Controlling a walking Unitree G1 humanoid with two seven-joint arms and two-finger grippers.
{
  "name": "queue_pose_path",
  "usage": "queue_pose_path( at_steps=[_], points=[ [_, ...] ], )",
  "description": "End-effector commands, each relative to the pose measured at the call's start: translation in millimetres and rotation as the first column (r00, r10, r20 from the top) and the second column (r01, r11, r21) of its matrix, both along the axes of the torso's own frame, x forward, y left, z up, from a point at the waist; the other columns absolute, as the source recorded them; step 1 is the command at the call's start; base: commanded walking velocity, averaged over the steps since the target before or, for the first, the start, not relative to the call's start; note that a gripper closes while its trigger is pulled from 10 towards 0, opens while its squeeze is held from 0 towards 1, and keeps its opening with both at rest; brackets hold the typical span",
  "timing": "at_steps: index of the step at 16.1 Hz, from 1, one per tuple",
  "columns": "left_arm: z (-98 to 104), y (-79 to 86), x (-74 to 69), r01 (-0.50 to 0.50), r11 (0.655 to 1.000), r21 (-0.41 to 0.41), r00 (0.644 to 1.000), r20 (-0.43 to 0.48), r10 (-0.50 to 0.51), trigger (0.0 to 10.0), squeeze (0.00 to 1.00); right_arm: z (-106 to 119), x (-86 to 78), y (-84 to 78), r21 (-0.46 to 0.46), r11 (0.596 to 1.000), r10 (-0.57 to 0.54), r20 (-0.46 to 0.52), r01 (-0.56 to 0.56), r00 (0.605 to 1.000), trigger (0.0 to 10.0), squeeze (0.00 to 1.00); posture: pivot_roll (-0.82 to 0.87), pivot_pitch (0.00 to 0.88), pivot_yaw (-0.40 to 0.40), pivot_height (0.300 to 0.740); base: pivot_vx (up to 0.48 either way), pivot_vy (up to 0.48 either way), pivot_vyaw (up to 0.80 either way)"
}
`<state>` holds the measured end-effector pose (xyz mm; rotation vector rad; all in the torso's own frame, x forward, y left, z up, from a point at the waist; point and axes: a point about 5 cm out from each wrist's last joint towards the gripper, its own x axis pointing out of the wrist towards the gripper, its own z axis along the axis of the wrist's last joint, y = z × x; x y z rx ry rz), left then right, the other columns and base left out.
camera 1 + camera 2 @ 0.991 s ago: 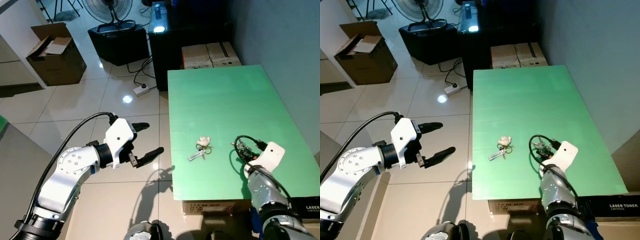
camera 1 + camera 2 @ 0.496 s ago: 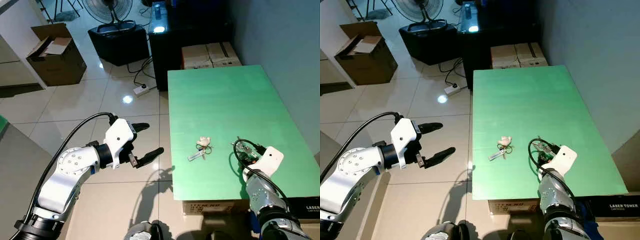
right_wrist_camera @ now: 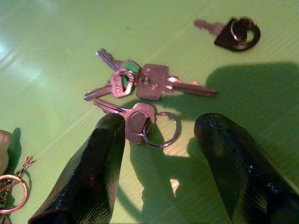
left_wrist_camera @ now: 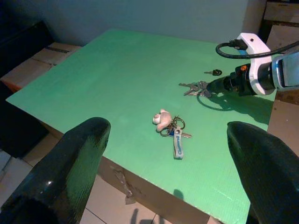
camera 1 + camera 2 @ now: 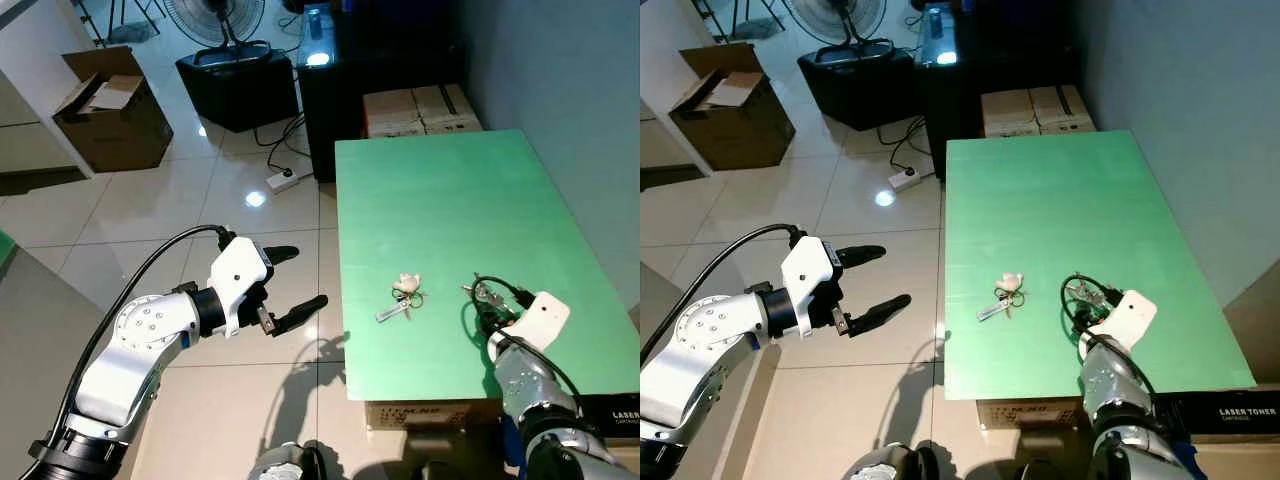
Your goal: Hang keys on a hook
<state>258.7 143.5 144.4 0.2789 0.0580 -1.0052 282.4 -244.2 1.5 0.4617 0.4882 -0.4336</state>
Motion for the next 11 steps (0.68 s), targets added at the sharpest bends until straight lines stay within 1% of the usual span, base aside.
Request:
queue_pose_path(
  at_steps=[1,5,8,11],
  points=[
    [1.5,2.5,-1.0,0.003,1.000,0.020,1.000,0.002,-0.003,10.0,0.00,-3.2,-0.8,3.6,0.029,1.000,0.005,-0.017,-0.005,1.000,10.0,0.00,0.07,0.079,0.149,0.740,0.000,0.000,0.00],
    [1.8,2.9,-0.2,0.004,1.000,0.021,1.000,0.001,-0.004,10.0,0.00,-3.6,0.7,2.3,0.077,0.997,0.009,-0.030,-0.007,0.999,10.0,0.00,0.07,0.078,0.152,0.740,0.000,0.000,0.00],
    [1.7,2.9,0.2,0.006,1.000,0.023,1.000,0.002,-0.006,10.0,0.00,0.2,5.8,4.2,0.106,0.994,0.032,-0.010,-0.031,0.999,10.0,0.00,0.07,0.076,0.153,0.740,0.000,0.000,0.00],
    [2.1,3.0,0.6,0.006,1.000,0.024,1.000,0.003,-0.006,10.0,0.00,4.4,10.5,5.1,0.124,0.992,0.030,0.013,-0.031,0.999,10.0,0.00,0.07,0.076,0.155,0.740,0.000,0.000,0.00]
  ],
)
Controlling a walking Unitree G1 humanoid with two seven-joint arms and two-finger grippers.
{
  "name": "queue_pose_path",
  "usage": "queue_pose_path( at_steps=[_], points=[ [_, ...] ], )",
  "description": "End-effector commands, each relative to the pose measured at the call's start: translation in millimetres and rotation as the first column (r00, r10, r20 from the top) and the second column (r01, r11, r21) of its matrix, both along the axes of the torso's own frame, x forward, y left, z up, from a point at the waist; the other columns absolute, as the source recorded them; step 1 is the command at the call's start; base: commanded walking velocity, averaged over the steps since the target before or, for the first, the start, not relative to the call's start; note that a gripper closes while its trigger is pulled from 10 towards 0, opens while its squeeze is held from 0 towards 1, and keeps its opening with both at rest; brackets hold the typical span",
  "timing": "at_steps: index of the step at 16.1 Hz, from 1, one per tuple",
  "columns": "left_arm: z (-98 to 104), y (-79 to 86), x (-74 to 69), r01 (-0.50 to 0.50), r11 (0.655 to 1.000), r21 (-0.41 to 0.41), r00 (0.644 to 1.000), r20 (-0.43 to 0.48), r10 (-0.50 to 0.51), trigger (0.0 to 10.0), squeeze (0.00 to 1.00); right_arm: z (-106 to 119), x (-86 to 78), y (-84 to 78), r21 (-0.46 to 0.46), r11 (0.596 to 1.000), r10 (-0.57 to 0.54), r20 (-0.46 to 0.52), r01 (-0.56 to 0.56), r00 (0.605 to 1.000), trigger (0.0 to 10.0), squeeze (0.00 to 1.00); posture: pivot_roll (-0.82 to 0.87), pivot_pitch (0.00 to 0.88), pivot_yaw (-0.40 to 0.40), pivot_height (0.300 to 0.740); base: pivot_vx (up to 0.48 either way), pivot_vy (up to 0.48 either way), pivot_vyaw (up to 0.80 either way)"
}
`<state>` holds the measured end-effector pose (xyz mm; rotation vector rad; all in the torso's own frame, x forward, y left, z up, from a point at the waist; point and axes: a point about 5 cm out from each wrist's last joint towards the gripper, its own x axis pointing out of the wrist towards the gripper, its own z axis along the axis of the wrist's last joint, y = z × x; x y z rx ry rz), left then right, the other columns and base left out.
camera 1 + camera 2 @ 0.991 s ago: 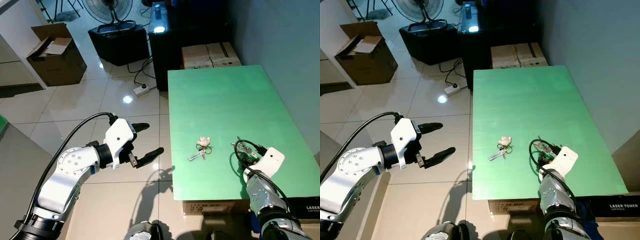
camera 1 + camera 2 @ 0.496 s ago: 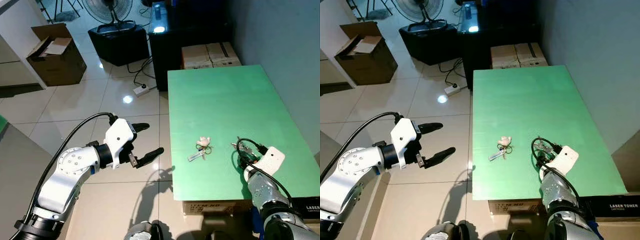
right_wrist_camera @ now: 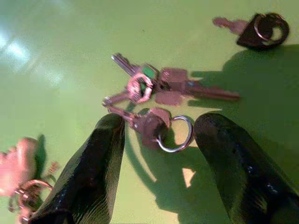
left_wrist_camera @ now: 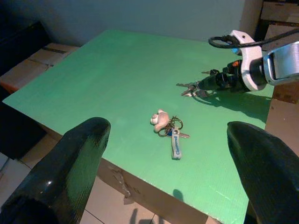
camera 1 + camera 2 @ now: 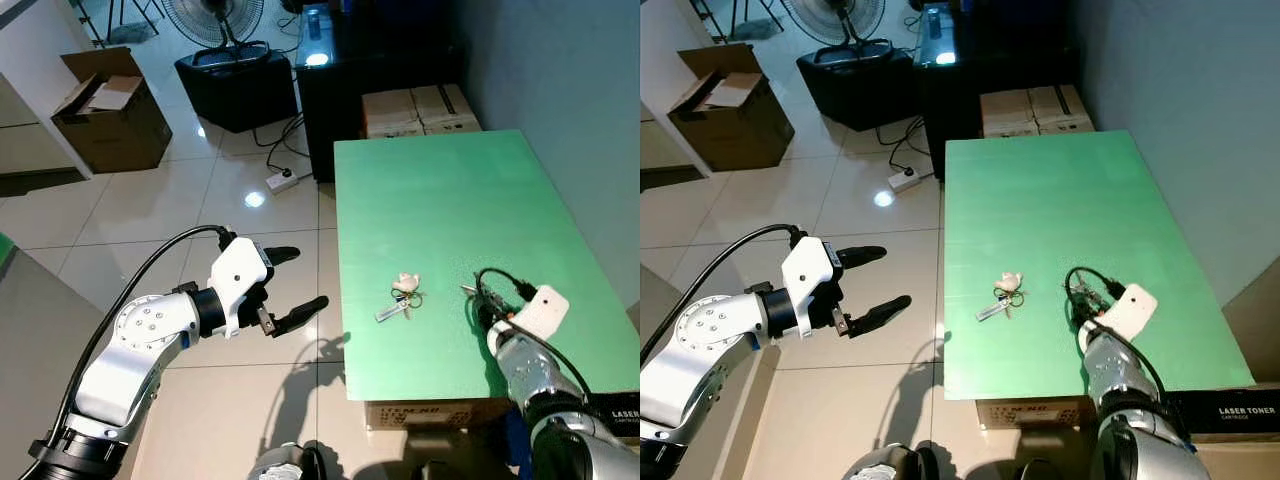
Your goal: Hang keys on a hook
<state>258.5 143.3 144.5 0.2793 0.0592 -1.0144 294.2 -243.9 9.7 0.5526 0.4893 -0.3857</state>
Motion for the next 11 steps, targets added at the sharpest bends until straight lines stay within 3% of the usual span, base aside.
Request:
queue_pose_path(
  at_steps=[1,11],
  points=[
    [2.2,3.1,1.1,-0.003,1.000,0.023,1.000,0.006,0.003,10.0,0.00,-3.2,-0.7,4.7,0.033,0.999,0.013,-0.012,-0.012,1.000,10.0,0.00,0.07,0.073,0.155,0.740,0.000,0.000,0.00],
    [2.3,2.8,1.0,0.000,1.000,0.023,1.000,0.008,0.000,10.0,0.00,3.5,6.7,9.3,0.053,0.997,0.048,0.038,-0.050,0.998,10.0,0.00,0.07,0.059,0.153,0.740,0.000,0.000,0.00]
  ],
)
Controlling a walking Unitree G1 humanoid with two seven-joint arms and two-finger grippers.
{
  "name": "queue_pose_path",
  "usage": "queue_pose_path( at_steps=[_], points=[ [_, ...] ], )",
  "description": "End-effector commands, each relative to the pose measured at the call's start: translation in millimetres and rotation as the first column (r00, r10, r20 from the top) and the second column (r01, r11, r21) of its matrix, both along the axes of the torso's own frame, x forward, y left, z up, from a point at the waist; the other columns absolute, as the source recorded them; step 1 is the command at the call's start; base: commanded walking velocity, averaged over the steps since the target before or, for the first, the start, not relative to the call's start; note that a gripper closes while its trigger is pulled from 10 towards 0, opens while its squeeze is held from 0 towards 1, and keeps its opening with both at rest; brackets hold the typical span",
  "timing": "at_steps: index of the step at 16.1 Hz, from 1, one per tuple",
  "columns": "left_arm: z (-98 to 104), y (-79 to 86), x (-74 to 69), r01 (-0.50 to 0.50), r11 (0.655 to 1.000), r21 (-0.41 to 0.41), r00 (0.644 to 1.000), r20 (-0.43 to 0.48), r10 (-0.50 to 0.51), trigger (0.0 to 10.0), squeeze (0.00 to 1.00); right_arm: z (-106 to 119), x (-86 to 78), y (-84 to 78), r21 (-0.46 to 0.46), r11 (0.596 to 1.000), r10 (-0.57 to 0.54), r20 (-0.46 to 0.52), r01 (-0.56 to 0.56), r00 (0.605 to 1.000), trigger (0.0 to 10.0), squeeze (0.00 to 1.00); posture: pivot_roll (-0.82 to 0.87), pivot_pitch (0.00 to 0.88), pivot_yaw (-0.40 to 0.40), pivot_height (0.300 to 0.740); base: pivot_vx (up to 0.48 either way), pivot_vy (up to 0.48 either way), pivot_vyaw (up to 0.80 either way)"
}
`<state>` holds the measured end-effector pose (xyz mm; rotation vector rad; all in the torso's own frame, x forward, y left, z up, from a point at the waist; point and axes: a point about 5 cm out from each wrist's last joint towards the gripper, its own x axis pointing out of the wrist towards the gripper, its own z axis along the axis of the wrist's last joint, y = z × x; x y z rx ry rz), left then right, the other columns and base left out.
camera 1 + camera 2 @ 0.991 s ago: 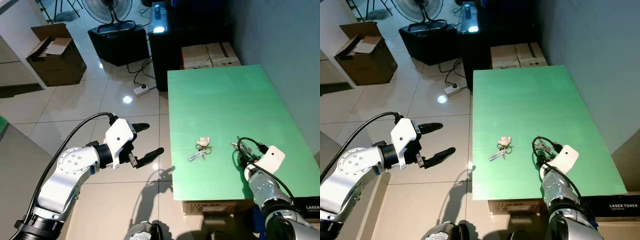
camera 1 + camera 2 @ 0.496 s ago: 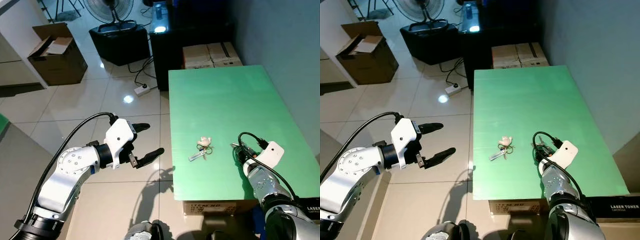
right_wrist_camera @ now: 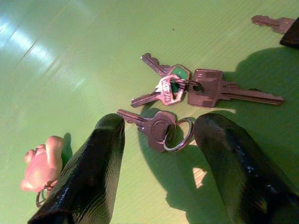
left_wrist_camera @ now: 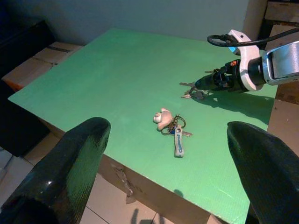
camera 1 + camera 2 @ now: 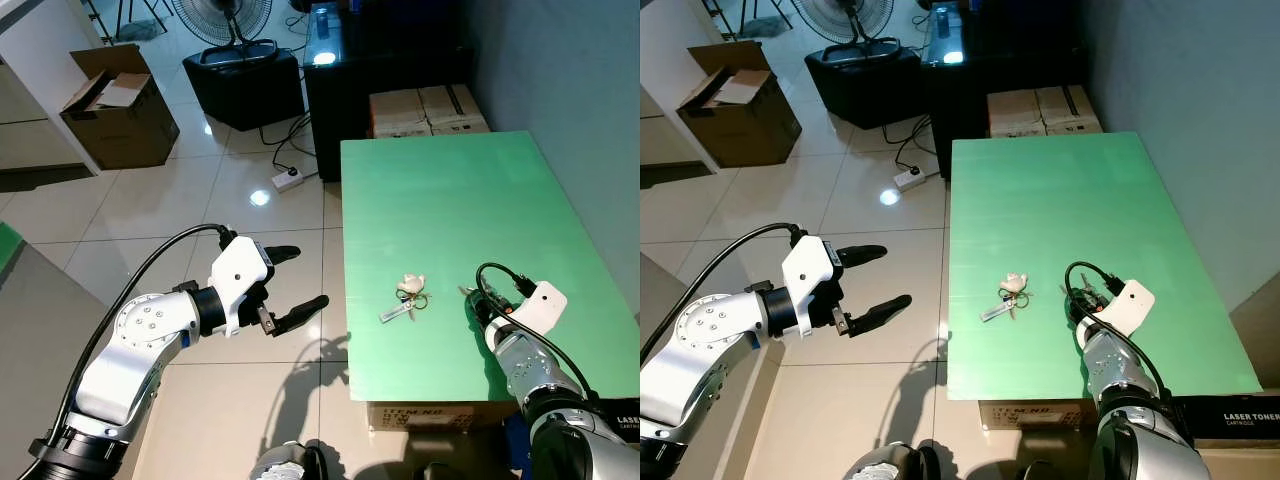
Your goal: Hang keys on a hook
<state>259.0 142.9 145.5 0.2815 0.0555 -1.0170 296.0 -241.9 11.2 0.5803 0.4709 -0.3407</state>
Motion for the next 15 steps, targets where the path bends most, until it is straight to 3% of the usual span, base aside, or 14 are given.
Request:
queue_pose_path(
  at_steps=[1,2,3,15],
  points=[
    [1.3,3.1,0.4,-0.003,1.000,0.023,1.000,0.005,0.003,10.0,0.00,2.0,5.0,7.6,0.026,0.999,0.020,0.005,-0.020,1.000,5.8,0.00,0.07,0.060,0.154,0.740,0.000,0.000,0.00],
    [1.2,3.0,0.3,-0.003,1.000,0.023,1.000,0.005,0.003,10.0,0.00,1.6,4.8,7.8,0.034,0.999,0.019,0.006,-0.019,1.000,0.5,0.00,0.07,0.061,0.154,0.740,0.000,0.000,0.00],
    [1.2,2.9,0.3,-0.003,1.000,0.023,1.000,0.004,0.003,10.0,0.00,1.5,4.7,7.8,0.035,0.999,0.018,0.006,-0.019,1.000,0.0,0.00,0.07,0.062,0.154,0.740,0.000,0.000,0.00],
    [1.7,2.5,1.4,-0.006,1.000,0.022,1.000,0.005,0.006,10.0,0.00,-0.8,2.1,4.5,0.056,0.998,-0.017,-0.008,0.018,1.000,0.0,0.00,0.08,0.064,0.155,0.740,0.000,0.000,0.00]
  ],
)
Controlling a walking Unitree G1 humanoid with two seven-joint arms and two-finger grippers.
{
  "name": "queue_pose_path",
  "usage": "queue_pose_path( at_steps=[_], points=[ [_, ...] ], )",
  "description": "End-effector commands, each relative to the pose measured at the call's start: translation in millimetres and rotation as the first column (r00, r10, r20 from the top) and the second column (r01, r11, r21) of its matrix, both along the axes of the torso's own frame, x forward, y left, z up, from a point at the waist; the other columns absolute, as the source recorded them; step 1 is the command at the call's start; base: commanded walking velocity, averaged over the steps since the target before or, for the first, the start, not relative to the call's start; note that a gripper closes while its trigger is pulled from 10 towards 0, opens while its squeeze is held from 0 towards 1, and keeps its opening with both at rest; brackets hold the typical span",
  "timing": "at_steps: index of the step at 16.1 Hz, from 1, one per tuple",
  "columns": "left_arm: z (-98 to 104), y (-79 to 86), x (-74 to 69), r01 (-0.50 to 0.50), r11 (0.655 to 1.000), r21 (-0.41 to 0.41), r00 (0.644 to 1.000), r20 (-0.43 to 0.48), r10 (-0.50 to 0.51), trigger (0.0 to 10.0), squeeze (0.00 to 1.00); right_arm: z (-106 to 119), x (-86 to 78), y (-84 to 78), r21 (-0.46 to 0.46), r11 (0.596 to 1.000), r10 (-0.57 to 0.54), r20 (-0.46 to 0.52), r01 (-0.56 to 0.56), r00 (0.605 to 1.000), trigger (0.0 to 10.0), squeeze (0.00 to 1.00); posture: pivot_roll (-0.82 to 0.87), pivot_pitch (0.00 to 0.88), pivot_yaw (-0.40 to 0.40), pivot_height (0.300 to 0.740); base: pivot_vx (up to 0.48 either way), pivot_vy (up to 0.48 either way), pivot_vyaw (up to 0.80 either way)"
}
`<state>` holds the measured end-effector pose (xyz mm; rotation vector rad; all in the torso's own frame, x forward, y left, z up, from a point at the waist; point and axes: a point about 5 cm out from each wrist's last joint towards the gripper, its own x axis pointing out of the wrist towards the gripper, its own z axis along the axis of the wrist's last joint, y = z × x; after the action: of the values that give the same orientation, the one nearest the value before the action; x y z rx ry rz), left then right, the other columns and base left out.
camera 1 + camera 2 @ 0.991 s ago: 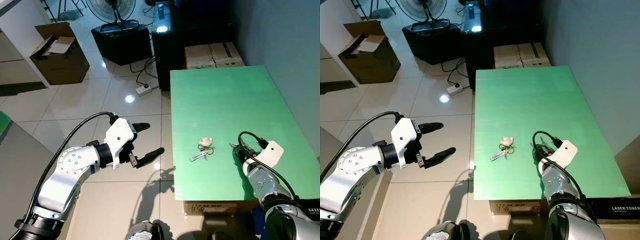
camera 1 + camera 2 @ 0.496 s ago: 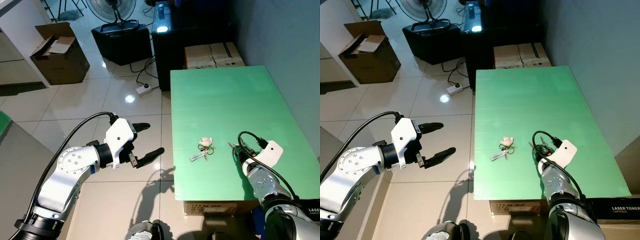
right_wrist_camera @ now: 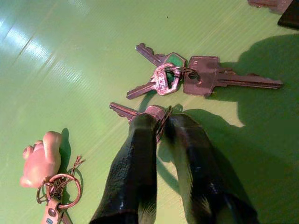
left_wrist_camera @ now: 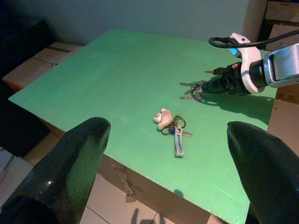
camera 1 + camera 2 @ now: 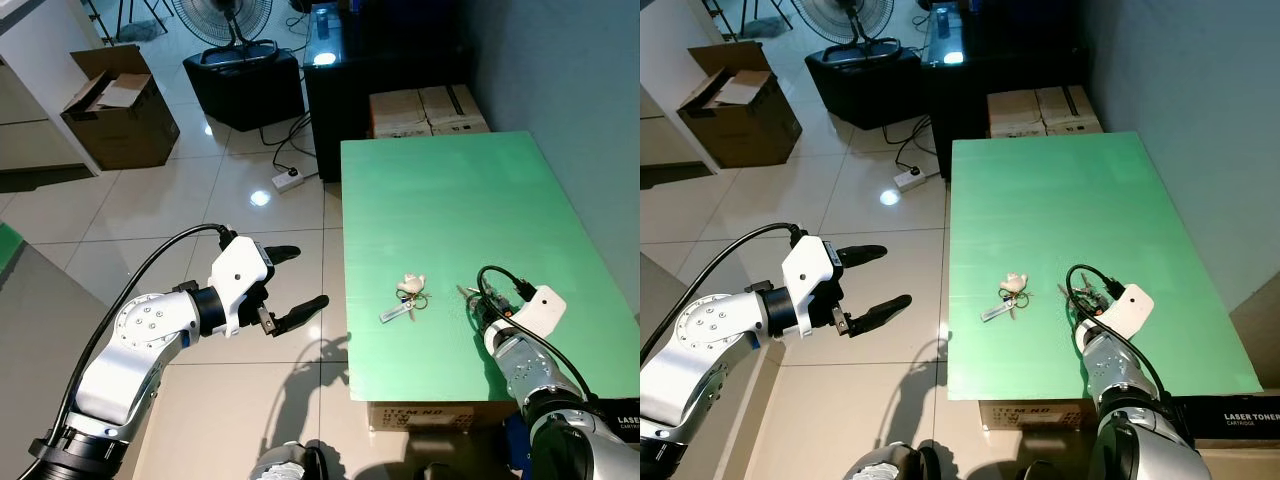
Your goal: Hang keys on a hook
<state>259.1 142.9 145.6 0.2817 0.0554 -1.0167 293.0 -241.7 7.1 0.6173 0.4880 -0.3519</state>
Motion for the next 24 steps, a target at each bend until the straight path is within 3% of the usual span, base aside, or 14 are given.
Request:
queue_pose_path(
  at_steps=[1,8,9,10,12,14,15,18,19,20,21,23,24],
  points=[
    [1.7,2.5,1.4,-0.006,1.000,0.021,1.000,0.005,0.006,10.0,0.00,2.9,4.7,3.8,0.020,1.000,-0.006,0.006,0.006,1.000,0.0,0.00,0.08,0.062,0.158,0.740,0.000,0.000,0.00],
    [2.0,2.7,3.2,-0.004,1.000,0.021,1.000,0.005,0.004,10.0,0.00,4.9,5.4,1.1,0.000,1.000,-0.007,0.015,0.007,1.000,0.0,0.00,0.08,0.059,0.165,0.740,0.000,0.000,0.00],
    [1.8,3.3,3.4,-0.004,1.000,0.023,1.000,0.006,0.004,10.0,0.00,9.2,8.4,1.9,-0.099,0.994,0.047,0.029,-0.044,0.998,0.0,0.00,0.07,0.055,0.166,0.740,0.000,0.000,0.00],
    [1.6,4.0,3.8,-0.007,1.000,0.026,1.000,0.008,0.006,10.0,0.00,16.7,14.0,6.7,-0.245,0.961,0.143,0.044,-0.128,0.989,0.0,0.00,0.07,0.053,0.168,0.740,0.000,0.000,0.00],
    [1.6,5.6,5.3,-0.011,1.000,0.029,1.000,0.010,0.011,10.0,0.00,29.7,22.9,17.2,-0.408,0.892,0.246,0.079,-0.194,0.966,0.0,0.00,0.07,0.047,0.170,0.740,0.000,0.000,0.00],
    [1.5,6.6,6.5,-0.014,0.999,0.028,1.000,0.010,0.014,10.0,0.00,40.1,28.1,22.7,-0.487,0.854,0.276,0.123,-0.184,0.953,0.0,0.00,0.06,0.044,0.170,0.740,0.000,0.000,0.00],
    [-0.1,6.8,6.7,-0.015,1.000,0.028,1.000,0.006,0.014,10.0,0.00,49.4,31.4,28.8,-0.557,0.811,0.313,0.158,-0.177,0.937,0.0,0.00,0.06,0.037,0.165,0.740,0.000,0.000,0.00],
    [-5.1,6.7,7.8,-0.031,0.999,0.037,1.000,0.000,0.031,10.0,0.00,58.2,31.8,39.2,-0.653,0.735,0.383,0.175,-0.184,0.907,0.0,0.00,0.04,0.035,0.144,0.740,0.000,0.000,0.00],
    [-9.6,6.5,11.2,-0.077,0.996,0.047,0.997,0.015,0.076,10.0,0.00,62.0,29.6,42.9,-0.722,0.669,0.418,0.170,-0.176,0.892,0.0,0.00,0.03,0.034,0.132,0.740,0.000,0.000,0.00],
    [-10.7,6.6,13.6,-0.108,0.993,0.049,0.994,0.027,0.107,10.0,0.00,63.7,28.5,42.9,-0.744,0.648,0.421,0.171,-0.163,0.891,0.0,0.00,0.03,0.033,0.130,0.740,0.000,0.000,0.00],
    [-11.8,6.9,21.7,-0.222,0.974,0.035,0.973,0.073,0.219,10.0,0.00,71.9,24.4,44.3,-0.796,0.592,0.435,0.189,-0.122,0.880,0.0,0.00,0.01,0.031,0.117,0.740,0.000,0.000,0.00],
    [-8.5,10.7,30.7,-0.386,0.920,-0.065,0.915,0.104,0.391,10.0,0.00,85.9,16.9,48.8,-0.868,0.493,0.482,0.218,-0.057,0.849,0.0,0.00,-0.01,0.023,0.091,0.740,0.000,0.000,0.00],
    [-8.9,12.8,31.1,-0.445,0.887,-0.121,0.886,0.081,0.456,10.0,0.00,93.1,12.1,53.9,-0.884,0.467,0.509,0.243,-0.028,0.826,0.0,0.00,-0.02,0.017,0.078,0.740,0.000,0.000,0.00]
  ],
)
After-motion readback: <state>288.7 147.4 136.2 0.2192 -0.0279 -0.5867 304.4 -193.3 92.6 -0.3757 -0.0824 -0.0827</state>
